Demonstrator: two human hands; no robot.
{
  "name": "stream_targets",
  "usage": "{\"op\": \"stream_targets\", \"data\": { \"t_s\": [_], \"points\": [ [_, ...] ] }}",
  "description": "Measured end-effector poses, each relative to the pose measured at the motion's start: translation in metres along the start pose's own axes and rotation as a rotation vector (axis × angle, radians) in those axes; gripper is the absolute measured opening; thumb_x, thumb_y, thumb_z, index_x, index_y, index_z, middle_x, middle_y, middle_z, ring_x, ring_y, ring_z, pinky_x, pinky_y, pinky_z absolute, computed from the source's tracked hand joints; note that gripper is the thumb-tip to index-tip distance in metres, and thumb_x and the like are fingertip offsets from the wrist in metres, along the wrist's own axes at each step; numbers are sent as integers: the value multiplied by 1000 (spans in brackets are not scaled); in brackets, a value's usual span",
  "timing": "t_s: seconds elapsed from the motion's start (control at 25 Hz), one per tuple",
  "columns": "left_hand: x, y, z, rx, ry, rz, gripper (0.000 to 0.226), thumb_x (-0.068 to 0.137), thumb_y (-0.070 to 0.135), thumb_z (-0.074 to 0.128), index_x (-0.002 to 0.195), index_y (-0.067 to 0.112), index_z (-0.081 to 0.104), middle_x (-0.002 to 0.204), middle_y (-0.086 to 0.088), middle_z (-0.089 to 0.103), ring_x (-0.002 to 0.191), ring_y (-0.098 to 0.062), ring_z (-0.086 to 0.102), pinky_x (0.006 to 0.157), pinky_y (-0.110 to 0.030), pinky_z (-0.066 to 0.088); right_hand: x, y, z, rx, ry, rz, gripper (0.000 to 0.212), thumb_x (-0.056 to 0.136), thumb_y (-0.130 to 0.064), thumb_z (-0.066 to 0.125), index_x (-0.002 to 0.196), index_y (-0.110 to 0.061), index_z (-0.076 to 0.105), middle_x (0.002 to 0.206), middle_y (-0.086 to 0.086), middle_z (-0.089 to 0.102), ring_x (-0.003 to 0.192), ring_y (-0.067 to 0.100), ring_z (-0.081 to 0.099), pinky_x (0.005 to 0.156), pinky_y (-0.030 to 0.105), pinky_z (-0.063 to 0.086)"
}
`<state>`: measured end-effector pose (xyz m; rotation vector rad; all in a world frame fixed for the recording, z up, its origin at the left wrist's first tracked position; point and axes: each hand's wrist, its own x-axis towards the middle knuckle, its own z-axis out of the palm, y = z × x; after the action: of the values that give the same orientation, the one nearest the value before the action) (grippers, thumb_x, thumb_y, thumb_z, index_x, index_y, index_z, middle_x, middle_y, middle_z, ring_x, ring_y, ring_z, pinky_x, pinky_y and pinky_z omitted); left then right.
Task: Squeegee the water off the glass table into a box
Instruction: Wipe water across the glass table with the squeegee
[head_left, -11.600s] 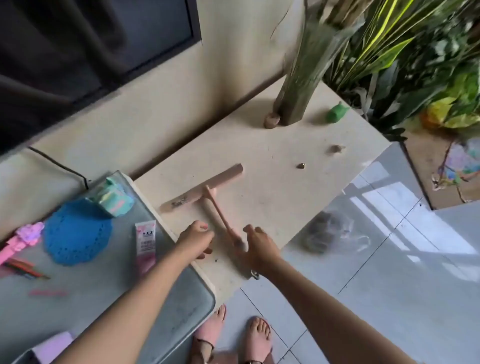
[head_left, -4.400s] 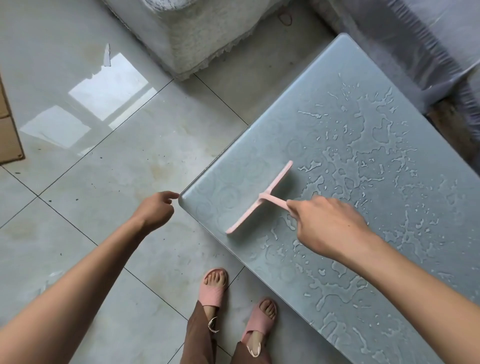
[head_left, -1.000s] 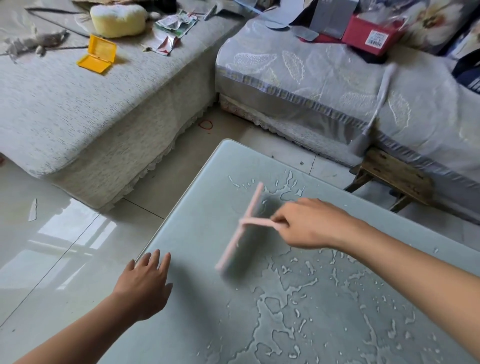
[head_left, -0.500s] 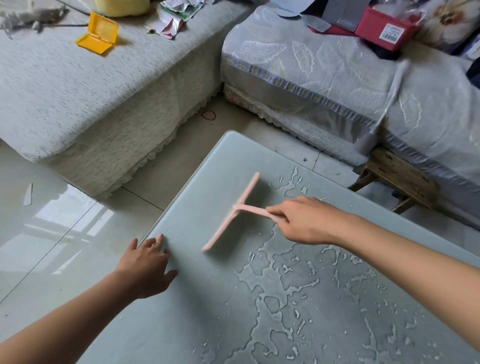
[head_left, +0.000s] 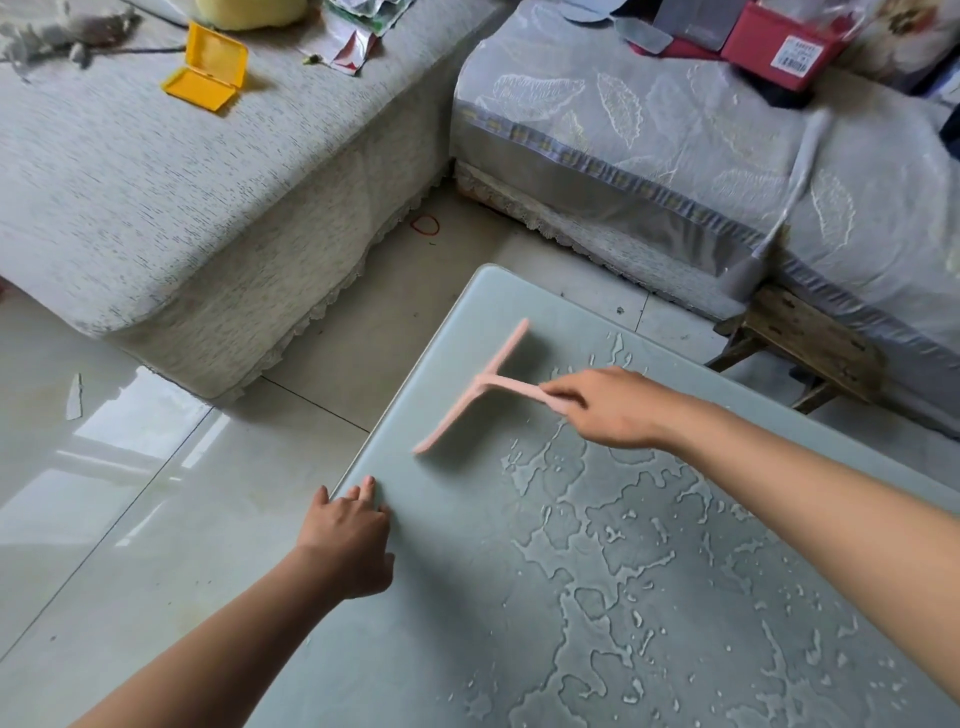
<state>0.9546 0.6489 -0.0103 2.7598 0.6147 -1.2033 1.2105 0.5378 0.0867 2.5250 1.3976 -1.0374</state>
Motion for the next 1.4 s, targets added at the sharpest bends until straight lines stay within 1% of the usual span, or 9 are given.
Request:
{"op": "stream_targets", "data": {
  "t_s": [0.16, 0.24, 0.36, 0.52, 0.68, 0.88, 1.08, 1.28, 1.4],
  "points": [
    [-2, -15, -6, -3, -17, 81, 55, 94, 39, 40, 147, 27, 33, 159, -11, 14, 131, -26, 42, 109, -41, 25, -71, 28, 15, 21, -92, 160, 42, 95, -30, 41, 135, -41, 47, 84, -11, 63, 72, 15, 60, 69, 33, 51],
    [3, -22, -15, -17, 7, 109, 46, 93, 28, 38, 139, 25, 45, 149, -9, 37, 120, -27, 52, 100, -34, 35, -73, 23, 0, 35, -43, 158, 41, 93, -33, 42, 132, -47, 47, 75, -17, 59, 63, 7, 58, 60, 30, 50],
    [17, -29, -34, -77, 21, 102, 32, 91, 20, 37, 116, 18, 57, 120, -6, 59, 109, -28, 58, 77, -28, 40, -25, 2, -35, 90, 116, 96, 37, 95, -30, 42, 127, -45, 53, 88, -9, 67, 55, 4, 53, 47, 22, 42],
    [38, -36, -48, -186, 143, 84, 36, 90, 18, 38, 123, 22, 55, 122, -4, 59, 109, -26, 58, 79, -30, 46, 54, -25, -51, 269, 163, 217, 39, 92, -17, 39, 121, -33, 59, 88, 11, 62, 55, 23, 50, 51, 27, 43],
    [60, -41, -45, -261, 362, 98, 50, 89, 17, 41, 139, 22, 38, 142, 0, 39, 126, -22, 41, 85, -33, 45, 41, -3, -18, 286, 189, 293, 46, 93, -13, 38, 132, -34, 53, 87, 8, 58, 57, 19, 46, 51, 23, 36],
    [67, -34, -42, -50, 223, 173, 79, 91, 49, 48, 152, 20, 7, 160, -2, -12, 147, -22, 1, 112, -39, 25, -66, 7, 36, 292, 77, 412, 41, 99, -19, 40, 139, -28, 46, 104, 9, 66, 69, 16, 57, 59, 29, 45],
    [71, -21, -51, -64, 31, 147, 81, 90, 57, 46, 152, 16, 12, 159, -1, -17, 148, -19, -8, 115, -48, 18, -60, 23, 2, 401, 133, 463, 32, 99, -21, 43, 127, -30, 56, 76, 2, 61, 40, 2, 44, 36, 20, 35],
    [78, -17, -59, -114, -98, 142, 84, 90, 50, 51, 152, 10, 10, 158, -5, -21, 147, -23, -12, 115, -49, 19, -9, 48, -16, 434, 271, 604, 40, 95, -10, 38, 126, -24, 58, 94, 17, 64, 67, 28, 58, 56, 33, 48],
    [82, -21, -58, -153, -157, 154, 81, 90, 38, 52, 152, 9, 8, 157, -6, -25, 147, -23, -14, 115, -47, 19, -37, 34, 25, 371, 239, 562, 41, 98, -12, 39, 134, -27, 48, 85, 13, 62, 60, 22, 53, 48, 27, 41]
  ]
}}
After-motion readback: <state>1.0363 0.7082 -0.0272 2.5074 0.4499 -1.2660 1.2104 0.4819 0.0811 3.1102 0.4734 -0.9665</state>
